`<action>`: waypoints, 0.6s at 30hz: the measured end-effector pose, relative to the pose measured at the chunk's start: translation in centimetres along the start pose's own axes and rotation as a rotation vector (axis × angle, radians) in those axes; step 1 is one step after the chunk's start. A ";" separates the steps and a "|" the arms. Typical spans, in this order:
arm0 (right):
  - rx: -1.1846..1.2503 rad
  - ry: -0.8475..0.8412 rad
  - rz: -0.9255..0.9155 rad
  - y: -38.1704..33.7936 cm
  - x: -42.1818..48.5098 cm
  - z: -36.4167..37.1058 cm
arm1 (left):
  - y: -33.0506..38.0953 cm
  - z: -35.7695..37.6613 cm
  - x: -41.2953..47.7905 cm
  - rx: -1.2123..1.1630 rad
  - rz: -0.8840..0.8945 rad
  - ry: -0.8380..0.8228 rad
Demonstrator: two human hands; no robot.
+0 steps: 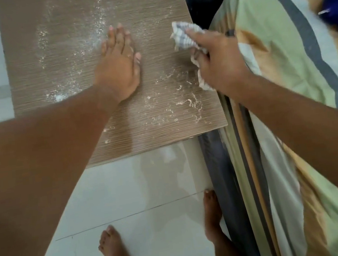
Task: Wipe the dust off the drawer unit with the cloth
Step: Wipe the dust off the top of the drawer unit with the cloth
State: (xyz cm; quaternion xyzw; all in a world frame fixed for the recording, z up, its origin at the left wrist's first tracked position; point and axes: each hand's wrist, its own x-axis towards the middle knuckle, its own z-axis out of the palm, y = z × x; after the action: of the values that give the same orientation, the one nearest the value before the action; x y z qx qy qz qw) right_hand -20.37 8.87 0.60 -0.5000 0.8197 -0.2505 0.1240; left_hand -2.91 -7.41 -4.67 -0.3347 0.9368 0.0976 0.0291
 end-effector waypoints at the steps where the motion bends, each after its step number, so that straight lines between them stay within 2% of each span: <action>1: 0.016 0.037 0.020 0.0 1.6 -0.6 | -0.7 0.0 0.5 -0.005 -0.020 -0.007; 5: 0.004 0.099 0.017 -0.2 7.9 -1.6 | -2.1 1.1 0.9 0.010 -0.023 0.013; 13: -0.030 0.008 -0.063 -0.8 20.1 0.9 | -2.6 2.0 1.4 -0.030 -0.029 0.074; 18: -0.068 0.004 0.065 -0.5 25.8 2.8 | -3.0 2.5 1.5 -0.076 -0.020 0.111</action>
State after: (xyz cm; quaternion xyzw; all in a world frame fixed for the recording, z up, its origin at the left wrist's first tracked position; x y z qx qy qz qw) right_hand -30.88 -14.82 -0.26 -0.4765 0.8439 -0.2191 0.1135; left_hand -2.16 -10.08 -7.83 -0.3498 0.9292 0.1139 -0.0347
